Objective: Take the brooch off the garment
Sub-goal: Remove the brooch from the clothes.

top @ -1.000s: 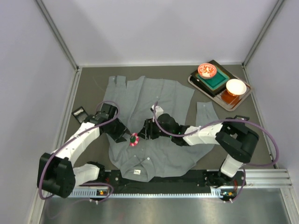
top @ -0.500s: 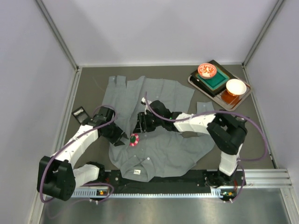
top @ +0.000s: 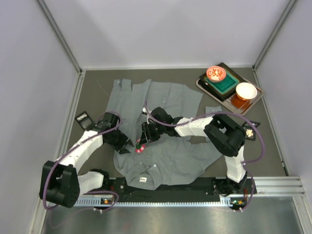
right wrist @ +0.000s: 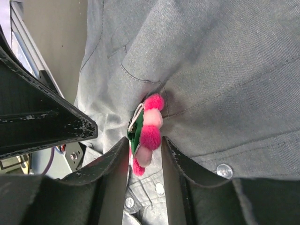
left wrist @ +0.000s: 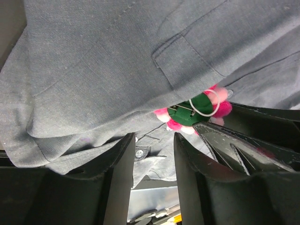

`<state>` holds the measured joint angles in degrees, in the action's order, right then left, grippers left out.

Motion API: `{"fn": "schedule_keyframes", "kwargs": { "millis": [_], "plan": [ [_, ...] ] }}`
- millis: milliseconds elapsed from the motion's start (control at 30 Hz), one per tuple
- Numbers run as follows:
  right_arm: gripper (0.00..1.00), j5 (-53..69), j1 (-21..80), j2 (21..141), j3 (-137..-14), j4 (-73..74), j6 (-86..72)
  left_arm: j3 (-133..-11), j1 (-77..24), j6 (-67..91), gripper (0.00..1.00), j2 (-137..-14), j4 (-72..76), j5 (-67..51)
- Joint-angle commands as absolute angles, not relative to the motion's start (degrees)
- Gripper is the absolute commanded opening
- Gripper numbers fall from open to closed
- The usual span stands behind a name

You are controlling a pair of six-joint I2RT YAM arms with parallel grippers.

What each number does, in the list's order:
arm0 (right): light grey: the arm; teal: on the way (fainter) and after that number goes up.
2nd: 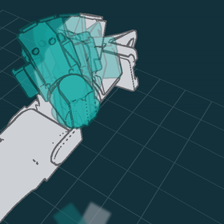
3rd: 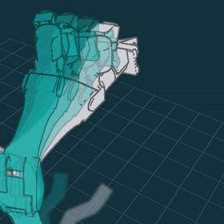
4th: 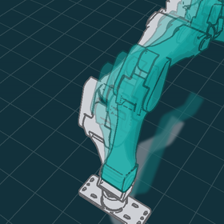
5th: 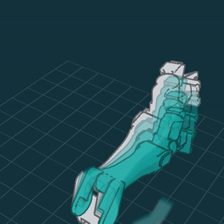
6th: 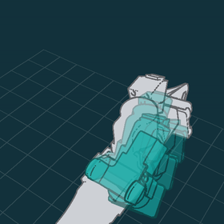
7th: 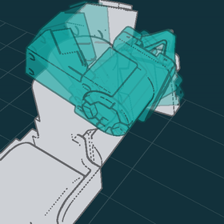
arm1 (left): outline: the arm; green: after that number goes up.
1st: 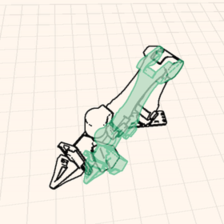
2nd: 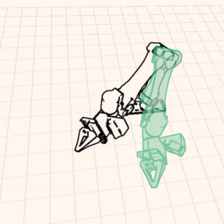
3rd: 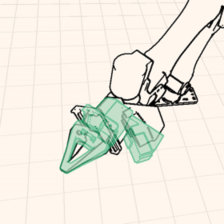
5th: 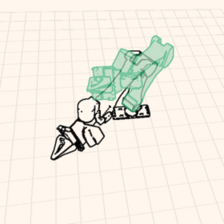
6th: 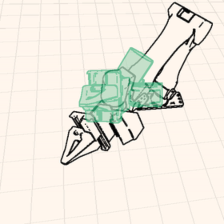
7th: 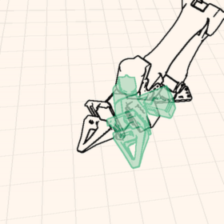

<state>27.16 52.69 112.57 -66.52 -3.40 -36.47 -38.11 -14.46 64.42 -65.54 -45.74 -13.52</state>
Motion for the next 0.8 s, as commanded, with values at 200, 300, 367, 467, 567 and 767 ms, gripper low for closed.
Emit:
{"fn": "schedule_keyframes", "kwargs": {
  "millis": [200, 300, 367, 467, 567, 767],
  "plan": [
    [0.15, 24.89, 52.82, 109.61, -64.08, -13.60, -35.15, -34.99, -13.18, 64.77, 0.41, -67.85, -42.72, -11.87],
    [0.05, 19.81, 53.78, 107.15, -57.95, -21.51, -33.50, -34.11, -12.92, 64.51, 0.39, -68.03, -41.31, -11.69],
    [0.00, 13.49, 55.71, 104.95, -55.03, -28.89, -32.44, -33.93, -12.83, 64.16, 0.39, -68.12, -40.09, -11.51],
    [0.00, 3.39, 59.14, 103.10, -49.24, -39.69, -30.85, -33.49, -12.66, 63.20, 0.38, -67.85, -38.32, -12.21],
    [0.00, -7.86, 63.61, 103.09, -43.25, -52.33, -27.87, -33.66, -12.48, 62.41, 0.37, -67.15, -36.65, -13.18],
    [0.00, -22.47, 67.76, 105.82, -39.12, -66.34, -27.42, -34.01, -12.04, 62.14, 0.36, -66.53, -35.59, -14.59]
  ]
}}
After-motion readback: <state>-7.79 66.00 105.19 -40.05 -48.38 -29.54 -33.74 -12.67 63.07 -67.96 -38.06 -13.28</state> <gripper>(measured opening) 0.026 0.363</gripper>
